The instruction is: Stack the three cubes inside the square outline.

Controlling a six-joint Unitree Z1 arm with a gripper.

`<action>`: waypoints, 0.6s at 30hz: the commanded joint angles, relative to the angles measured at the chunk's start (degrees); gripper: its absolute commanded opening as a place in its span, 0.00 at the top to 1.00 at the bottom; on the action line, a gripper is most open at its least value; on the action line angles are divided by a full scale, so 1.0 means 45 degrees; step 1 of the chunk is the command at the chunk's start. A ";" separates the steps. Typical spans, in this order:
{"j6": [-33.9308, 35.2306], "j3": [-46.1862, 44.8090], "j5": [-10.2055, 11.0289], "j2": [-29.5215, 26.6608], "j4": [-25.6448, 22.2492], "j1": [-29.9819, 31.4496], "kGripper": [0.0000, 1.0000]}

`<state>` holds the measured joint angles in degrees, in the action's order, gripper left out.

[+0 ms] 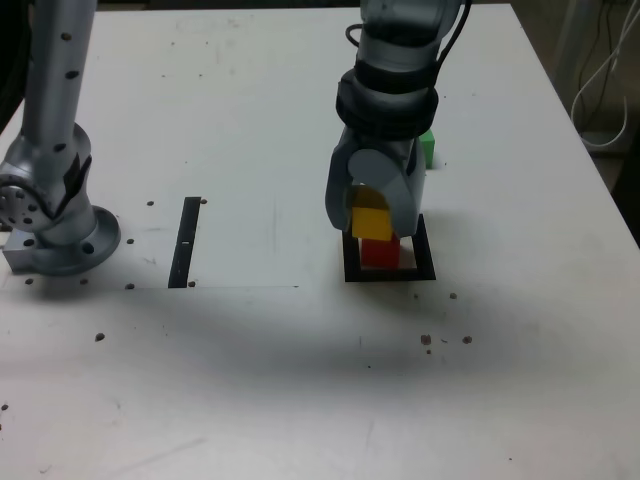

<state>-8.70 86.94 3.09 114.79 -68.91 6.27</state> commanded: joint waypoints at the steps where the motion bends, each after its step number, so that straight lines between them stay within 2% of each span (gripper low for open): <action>1: 0.0008 0.0019 0.0018 0.0187 0.0056 0.0013 0.76; 11: -0.0071 0.0053 0.0020 0.0274 0.0032 0.0013 0.42; 18: -0.0247 0.0123 0.0081 0.0224 0.0141 0.0013 0.14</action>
<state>-9.64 87.28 3.26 116.03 -68.51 6.27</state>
